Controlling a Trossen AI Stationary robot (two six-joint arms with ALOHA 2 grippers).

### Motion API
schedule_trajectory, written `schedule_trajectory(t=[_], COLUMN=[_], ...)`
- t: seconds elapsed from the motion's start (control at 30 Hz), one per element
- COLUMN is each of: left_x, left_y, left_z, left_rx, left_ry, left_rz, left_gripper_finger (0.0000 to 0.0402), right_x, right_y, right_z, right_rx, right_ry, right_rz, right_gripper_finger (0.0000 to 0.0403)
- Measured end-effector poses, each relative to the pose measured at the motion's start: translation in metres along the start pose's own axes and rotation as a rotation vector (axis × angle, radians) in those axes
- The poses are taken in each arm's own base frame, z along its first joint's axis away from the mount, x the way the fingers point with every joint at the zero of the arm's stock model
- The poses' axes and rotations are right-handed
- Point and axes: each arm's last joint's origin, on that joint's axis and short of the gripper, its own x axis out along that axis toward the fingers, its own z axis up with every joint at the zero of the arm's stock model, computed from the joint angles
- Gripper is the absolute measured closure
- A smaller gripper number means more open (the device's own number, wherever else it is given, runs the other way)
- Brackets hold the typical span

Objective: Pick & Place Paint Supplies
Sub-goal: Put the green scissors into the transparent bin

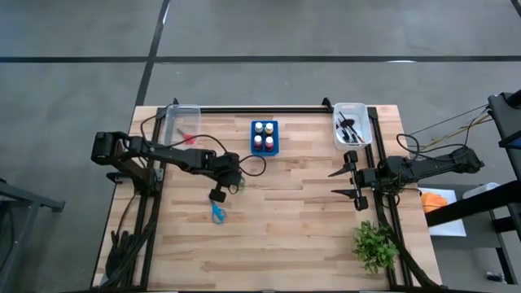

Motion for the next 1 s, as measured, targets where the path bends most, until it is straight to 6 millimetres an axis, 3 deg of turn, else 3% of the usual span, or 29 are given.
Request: schedule_trajectory(t=[0.33, 0.7, 1.0], left_x=[0.002, 0.009, 0.011], left_y=[-0.013, -0.029, -0.029], left_z=[-0.001, 0.0, 0.001], left_rx=[0.088, 0.127, 0.164], left_ry=[0.024, 0.072, 0.062], left_rz=[-0.048, 0.004, 0.01], left_gripper_finger=[0.0395, 0.0287, 0.0278], right_x=[0.0, 0.0, 0.001], right_y=[0.0, 0.0, 0.001], right_z=[0.0, -0.002, -0.004], right_rx=[0.0, 0.003, 0.002], right_ry=[0.005, 0.017, 0.029], right_rz=[0.001, 0.003, 0.004], right_gripper_finger=[0.0177, 0.0177, 0.0177])
